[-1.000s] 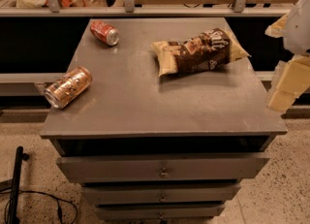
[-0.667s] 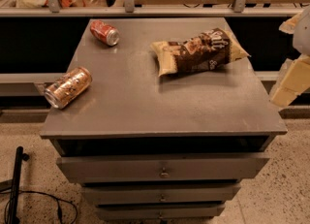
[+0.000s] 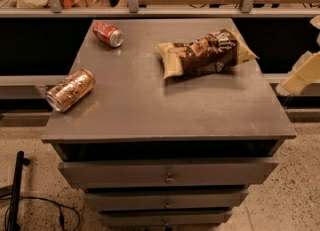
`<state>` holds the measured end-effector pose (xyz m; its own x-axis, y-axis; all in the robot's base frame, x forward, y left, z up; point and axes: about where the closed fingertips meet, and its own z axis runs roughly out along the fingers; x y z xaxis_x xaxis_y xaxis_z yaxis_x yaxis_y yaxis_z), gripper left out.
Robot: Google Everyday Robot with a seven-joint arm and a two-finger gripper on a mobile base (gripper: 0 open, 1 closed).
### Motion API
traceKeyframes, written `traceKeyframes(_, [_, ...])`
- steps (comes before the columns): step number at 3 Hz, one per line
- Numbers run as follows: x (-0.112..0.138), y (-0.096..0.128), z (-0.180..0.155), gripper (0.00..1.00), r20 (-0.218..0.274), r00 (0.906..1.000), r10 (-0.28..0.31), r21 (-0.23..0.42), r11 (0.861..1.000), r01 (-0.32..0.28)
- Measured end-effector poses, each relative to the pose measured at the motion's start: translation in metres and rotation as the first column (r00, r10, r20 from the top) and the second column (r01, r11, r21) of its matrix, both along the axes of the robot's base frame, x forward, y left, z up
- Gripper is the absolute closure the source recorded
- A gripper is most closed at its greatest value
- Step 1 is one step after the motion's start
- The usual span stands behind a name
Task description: Move brown chip bag near coke can
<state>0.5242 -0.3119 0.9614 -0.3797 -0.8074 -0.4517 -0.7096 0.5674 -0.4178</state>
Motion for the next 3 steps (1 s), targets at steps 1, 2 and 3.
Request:
traceKeyframes(1, [0.042,-0.016,-0.008,0.0,0.048,0.9988,-0.01,0.124,0.992,0.004])
traceKeyframes(2, [0.084,-0.02,-0.018,0.0,0.07,0.9975,-0.01,0.236,0.972,-0.007])
traceKeyframes(3, [0.116,-0.012,-0.031,0.0,0.06,0.9981,0.016,0.308,0.951,-0.033])
